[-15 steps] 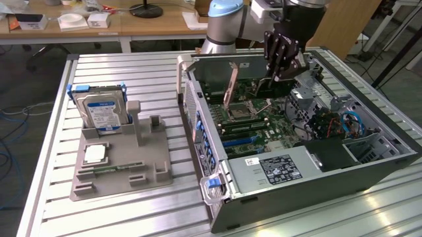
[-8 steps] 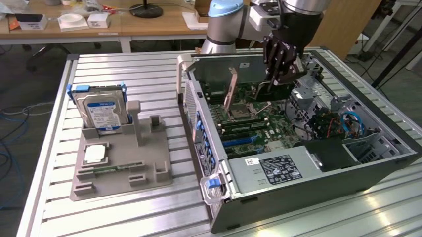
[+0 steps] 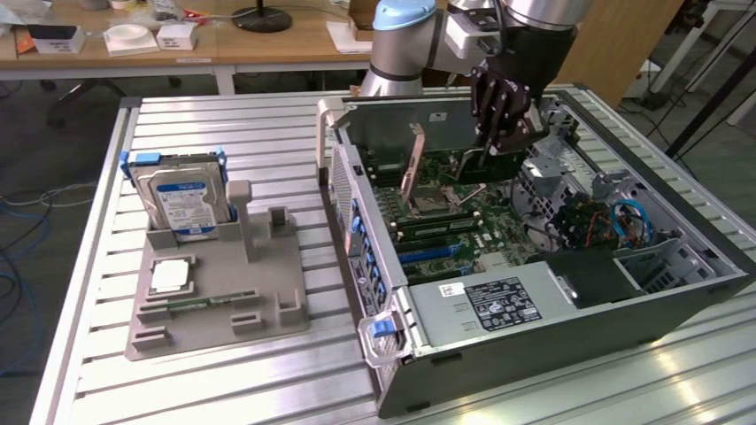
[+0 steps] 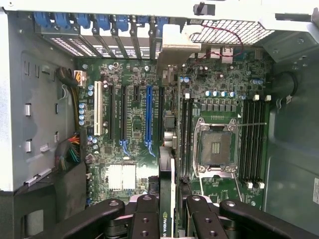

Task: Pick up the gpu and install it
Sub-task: 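Insert the gpu into the slot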

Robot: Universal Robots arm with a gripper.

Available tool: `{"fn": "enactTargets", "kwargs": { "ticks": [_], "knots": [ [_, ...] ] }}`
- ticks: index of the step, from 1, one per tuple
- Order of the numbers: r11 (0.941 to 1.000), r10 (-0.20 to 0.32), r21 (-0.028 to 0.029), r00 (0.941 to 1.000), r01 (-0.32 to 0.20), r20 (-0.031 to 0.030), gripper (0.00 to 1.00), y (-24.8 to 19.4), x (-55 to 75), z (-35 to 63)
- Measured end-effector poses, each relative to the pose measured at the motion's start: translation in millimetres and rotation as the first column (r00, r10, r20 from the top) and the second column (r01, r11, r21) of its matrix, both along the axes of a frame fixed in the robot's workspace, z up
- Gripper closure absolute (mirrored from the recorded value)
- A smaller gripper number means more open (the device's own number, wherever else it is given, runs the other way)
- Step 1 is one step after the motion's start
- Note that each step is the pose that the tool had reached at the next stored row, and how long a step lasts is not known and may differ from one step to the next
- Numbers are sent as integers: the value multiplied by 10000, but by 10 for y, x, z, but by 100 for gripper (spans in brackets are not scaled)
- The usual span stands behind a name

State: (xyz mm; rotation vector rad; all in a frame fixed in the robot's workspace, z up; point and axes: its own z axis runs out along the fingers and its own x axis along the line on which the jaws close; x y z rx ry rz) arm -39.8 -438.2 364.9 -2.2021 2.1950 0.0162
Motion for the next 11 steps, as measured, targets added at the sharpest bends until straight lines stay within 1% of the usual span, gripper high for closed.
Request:
{"fn": "enactTargets", "kwargs": {
  "ticks": [11],
  "knots": [
    [10000, 0, 0, 10000, 0, 0, 74, 0, -7, -19]
  ]
}}
